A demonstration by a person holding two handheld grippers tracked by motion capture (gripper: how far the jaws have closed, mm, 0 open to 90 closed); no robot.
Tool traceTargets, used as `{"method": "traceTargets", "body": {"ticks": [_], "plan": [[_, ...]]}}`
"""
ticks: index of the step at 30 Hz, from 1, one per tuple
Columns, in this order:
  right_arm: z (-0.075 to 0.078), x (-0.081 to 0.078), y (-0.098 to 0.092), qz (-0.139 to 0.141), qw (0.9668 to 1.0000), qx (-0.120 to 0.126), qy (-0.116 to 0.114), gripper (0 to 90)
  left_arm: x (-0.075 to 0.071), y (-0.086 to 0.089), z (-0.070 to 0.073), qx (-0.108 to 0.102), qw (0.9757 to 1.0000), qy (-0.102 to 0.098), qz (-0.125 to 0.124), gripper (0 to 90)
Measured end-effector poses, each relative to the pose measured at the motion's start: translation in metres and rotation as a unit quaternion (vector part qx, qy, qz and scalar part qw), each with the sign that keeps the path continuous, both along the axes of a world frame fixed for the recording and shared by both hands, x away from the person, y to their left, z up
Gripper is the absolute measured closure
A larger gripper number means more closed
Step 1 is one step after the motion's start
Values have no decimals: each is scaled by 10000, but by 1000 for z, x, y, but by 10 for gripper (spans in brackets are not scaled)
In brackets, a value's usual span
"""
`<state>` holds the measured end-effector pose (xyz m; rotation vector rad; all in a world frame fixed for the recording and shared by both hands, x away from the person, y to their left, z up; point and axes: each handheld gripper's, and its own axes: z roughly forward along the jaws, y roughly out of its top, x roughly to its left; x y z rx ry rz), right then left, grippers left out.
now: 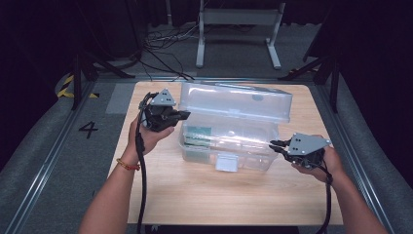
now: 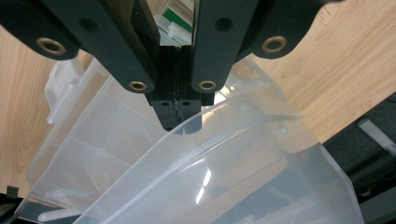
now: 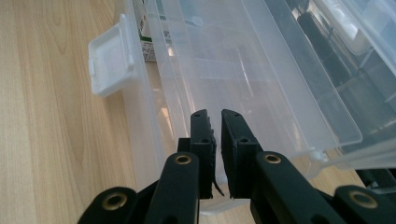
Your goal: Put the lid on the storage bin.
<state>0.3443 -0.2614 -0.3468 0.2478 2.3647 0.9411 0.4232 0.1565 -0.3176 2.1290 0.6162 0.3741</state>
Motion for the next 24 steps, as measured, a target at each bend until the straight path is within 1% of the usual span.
{"method": "traceTargets", "body": {"ticks": [1,2,3,4,5,8,12,14,17,19,20,24], "plan": [[0,0,0,0,10000,0,0,844,0,0,0,0,10000,0,0,900],[0,-1,-3,-39,10000,38,-1,844,-1,1,-2,-13,10000,46,13,900],[-1,-2,-6,-75,9999,89,-2,845,-1,1,-4,19,10000,28,7,900],[-1,-3,-8,-84,9999,138,17,847,-2,1,-5,-18,10000,48,28,900],[-1,-4,-12,-112,9998,133,39,847,-2,2,-5,34,10000,20,21,900],[-2,-5,-16,-145,9997,186,52,847,-5,4,-7,-30,10000,22,40,900],[-3,-9,-24,-217,9993,284,80,848,-8,7,-10,70,10000,32,25,900],[-3,-10,-26,-239,9992,302,95,848,-9,6,-11,33,10000,45,42,900],[-5,-11,-32,-293,9988,371,155,848,-11,7,-14,87,10000,39,23,900],[-6,-11,-35,-323,9987,361,167,848,-13,7,-16,89,9999,70,52,900],[-7,-11,-36,-326,9986,378,188,848,-13,7,-17,68,9999,91,40,900],[-8,-13,-40,-328,9982,457,211,848,-15,8,-21,105,9998,149,44,900]]}}
